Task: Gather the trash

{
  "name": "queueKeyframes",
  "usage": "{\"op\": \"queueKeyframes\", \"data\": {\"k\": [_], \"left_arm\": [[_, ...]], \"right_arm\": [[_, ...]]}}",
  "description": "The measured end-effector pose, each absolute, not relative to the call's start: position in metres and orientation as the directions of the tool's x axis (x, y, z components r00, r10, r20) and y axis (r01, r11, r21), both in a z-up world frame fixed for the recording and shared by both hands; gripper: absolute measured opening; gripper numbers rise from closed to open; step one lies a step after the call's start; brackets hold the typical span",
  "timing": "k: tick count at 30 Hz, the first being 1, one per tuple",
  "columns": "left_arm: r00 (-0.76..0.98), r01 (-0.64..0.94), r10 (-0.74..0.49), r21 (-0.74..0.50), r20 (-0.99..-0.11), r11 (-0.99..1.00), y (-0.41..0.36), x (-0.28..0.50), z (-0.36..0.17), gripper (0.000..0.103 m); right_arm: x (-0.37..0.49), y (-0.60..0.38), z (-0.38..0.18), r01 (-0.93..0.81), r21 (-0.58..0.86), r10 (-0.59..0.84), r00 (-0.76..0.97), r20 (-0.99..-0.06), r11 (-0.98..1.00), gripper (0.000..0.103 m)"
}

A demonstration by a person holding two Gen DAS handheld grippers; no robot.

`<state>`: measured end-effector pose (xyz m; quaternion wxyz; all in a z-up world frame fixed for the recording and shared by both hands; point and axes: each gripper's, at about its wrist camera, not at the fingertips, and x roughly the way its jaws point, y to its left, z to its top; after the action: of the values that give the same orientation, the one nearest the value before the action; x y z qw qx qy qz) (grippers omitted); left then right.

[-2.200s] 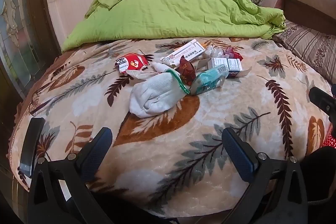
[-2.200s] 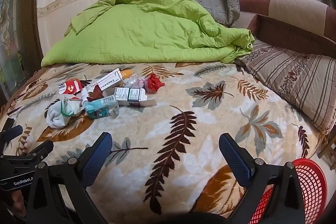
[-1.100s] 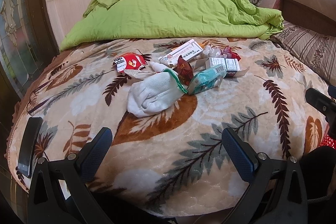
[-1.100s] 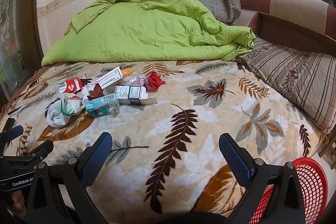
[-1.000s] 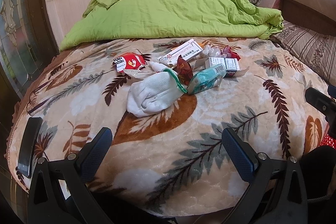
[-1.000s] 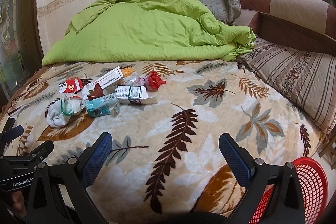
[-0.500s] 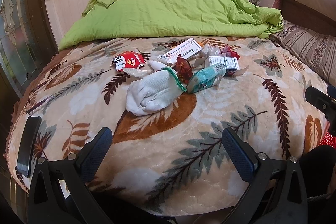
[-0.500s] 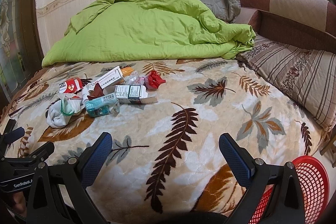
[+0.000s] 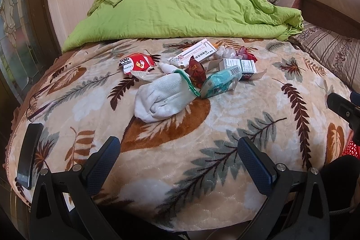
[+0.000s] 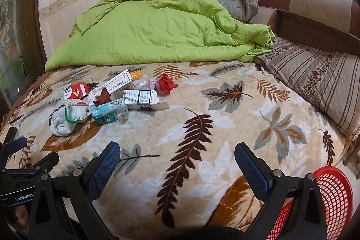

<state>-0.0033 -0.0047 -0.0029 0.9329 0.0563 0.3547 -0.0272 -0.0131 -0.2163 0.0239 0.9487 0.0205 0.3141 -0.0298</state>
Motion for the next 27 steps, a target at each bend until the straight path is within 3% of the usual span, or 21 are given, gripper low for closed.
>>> {"op": "queueKeyframes", "data": {"k": [20, 27], "left_arm": [[0.74, 0.093, -0.02, 0.072, -0.672, 0.993, -0.001, -0.003, -0.012, 0.103], [0.708, -0.046, -0.034, -0.095, -0.705, 0.994, 0.06, 0.02, -0.009, 0.103]], "right_arm": [[-0.012, -0.217, 0.022, 0.065, 0.028, -0.035, 0.795, -0.605, 0.997, 0.103], [-0.005, -0.218, 0.018, 0.054, 0.064, -0.001, 0.771, -0.636, 0.996, 0.103]]}}
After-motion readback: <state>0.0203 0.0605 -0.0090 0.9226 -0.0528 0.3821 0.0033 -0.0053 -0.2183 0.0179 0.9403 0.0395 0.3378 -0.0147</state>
